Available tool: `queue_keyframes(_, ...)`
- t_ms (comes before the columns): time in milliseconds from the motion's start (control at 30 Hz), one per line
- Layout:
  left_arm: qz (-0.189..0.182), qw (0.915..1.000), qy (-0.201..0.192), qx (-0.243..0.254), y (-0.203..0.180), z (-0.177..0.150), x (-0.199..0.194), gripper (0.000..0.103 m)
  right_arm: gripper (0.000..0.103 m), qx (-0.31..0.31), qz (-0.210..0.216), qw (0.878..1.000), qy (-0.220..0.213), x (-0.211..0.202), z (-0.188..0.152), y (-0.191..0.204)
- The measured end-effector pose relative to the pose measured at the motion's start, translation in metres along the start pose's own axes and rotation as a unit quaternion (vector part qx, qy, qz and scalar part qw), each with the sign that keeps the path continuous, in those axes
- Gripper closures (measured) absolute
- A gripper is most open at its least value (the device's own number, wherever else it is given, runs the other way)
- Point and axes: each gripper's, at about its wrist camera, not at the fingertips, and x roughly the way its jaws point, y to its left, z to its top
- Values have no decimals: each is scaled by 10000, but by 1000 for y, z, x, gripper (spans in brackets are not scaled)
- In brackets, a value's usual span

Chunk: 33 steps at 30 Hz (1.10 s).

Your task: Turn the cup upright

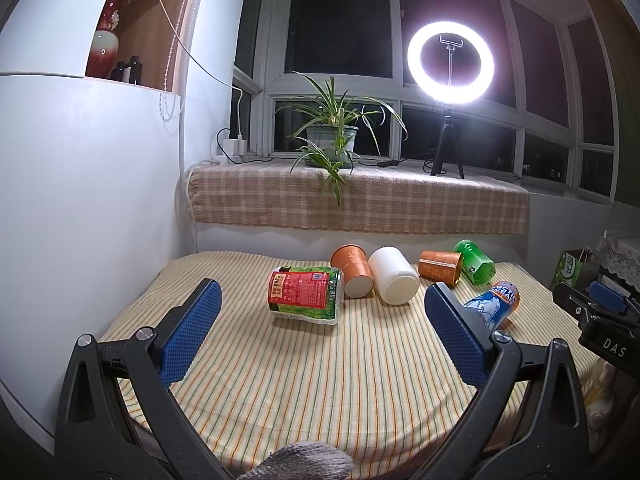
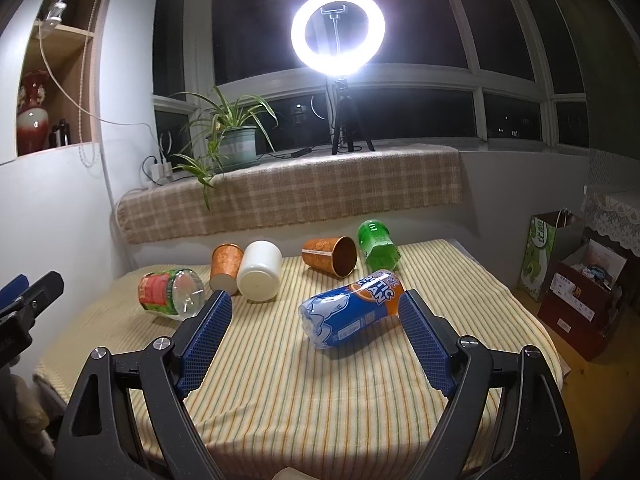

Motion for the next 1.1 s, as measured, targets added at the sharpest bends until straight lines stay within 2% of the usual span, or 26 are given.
queue_keyframes(1100,11,10000,-2,17,3,-1,1,0,18,61,17,9999,146,4,-3,0)
